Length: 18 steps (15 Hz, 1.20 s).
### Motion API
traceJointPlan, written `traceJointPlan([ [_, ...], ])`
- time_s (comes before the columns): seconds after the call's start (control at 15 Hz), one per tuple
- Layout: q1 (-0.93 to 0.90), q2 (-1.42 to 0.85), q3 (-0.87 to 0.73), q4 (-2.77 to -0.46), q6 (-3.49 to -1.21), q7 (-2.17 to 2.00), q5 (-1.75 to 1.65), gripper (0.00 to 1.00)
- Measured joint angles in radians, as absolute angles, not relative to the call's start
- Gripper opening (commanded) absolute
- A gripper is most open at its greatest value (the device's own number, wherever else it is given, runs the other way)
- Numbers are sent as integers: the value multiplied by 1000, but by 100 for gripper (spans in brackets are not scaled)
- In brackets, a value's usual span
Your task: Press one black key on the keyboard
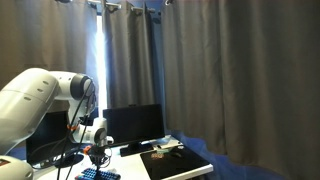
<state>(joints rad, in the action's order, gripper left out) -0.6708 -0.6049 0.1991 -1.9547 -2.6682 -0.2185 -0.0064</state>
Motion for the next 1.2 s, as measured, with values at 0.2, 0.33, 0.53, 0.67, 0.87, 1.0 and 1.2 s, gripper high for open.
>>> traceJointPlan([
  [0.2, -671, -605, 199, -1954, -2668, -224, -6, 0],
  [0.33, -671, -605, 197, -1954, -2668, -227, -6, 0],
  [0.53, -671, -604, 195, -1953, -2668, -228, -6, 0],
  [0.67, -671, -602, 195, -1953, -2668, -229, -6, 0],
  [0.87, -671, -596, 195, -1953, -2668, -229, -6, 7],
  [1.0, -671, -590, 195, -1953, -2668, -229, -6, 32],
  [1.2, -671, -576, 196, -1953, -2667, -230, -6, 52],
])
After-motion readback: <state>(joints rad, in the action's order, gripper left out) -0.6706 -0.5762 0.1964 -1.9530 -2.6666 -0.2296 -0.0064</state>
